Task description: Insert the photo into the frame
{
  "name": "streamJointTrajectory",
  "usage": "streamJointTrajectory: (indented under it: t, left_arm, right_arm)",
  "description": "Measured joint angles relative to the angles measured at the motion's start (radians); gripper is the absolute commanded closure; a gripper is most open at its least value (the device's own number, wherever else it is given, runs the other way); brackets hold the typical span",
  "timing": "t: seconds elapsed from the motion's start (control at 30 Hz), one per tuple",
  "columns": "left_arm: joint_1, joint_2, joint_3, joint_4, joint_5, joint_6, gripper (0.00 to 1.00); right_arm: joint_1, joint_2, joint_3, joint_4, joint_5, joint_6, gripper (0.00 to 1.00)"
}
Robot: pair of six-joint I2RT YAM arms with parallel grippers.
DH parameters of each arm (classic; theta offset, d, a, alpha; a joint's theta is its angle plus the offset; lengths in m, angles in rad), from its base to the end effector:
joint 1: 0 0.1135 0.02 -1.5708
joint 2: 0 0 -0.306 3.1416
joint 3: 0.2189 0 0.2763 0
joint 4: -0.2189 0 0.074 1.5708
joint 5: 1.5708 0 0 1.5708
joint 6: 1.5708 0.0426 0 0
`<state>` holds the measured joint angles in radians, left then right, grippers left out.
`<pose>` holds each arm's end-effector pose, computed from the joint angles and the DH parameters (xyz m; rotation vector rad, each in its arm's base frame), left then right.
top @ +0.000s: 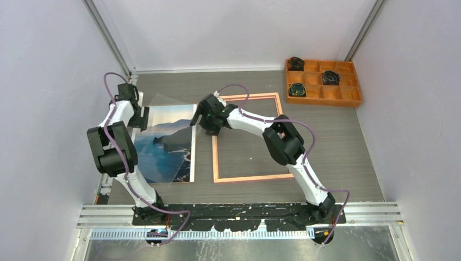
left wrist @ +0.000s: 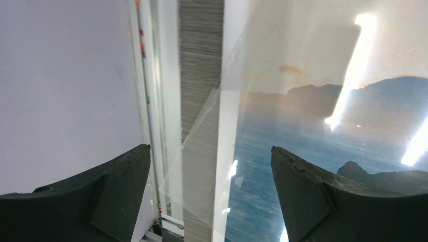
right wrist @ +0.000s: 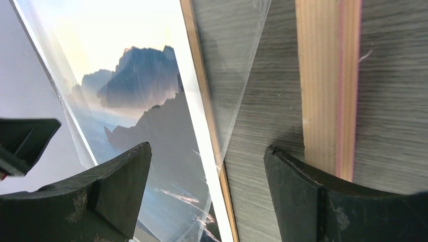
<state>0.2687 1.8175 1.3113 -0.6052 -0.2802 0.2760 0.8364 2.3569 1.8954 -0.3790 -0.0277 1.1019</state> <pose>0.3928 0.1204 0.2289 -0.0799 2.7241 0.5413 0.3895 0.4331 0.1765 0.3334 2.6016 0.8472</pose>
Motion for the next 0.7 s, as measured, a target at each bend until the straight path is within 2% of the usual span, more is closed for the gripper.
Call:
streamJointTrajectory:
  t: [0.17, 0.4, 0.5, 0.7]
  left_arm:
    - [0.007, -0.032, 0.0, 0.01, -0.02, 0.014, 0.12]
    - [0.008, 0.006, -0.06, 0.039, -0.042, 0.043, 0.26]
    - [0.007, 0.037, -0.088, 0.036, -0.044, 0.066, 0.32]
    - [0.002, 0.039, -0.095, 0.046, -0.034, 0.114, 0.35]
  right_arm:
    - [0.0, 0.029, 0.045, 0.0, 0.054, 0.029, 0.16]
    - [0.0, 0.067, 0.082, 0.057, 0.114, 0.079, 0.18]
    - [0.0, 0.071, 0.067, 0.109, 0.129, 0.107, 0.19]
    - [-0.016, 0.072, 0.005, 0.256, 0.118, 0.181, 0.23]
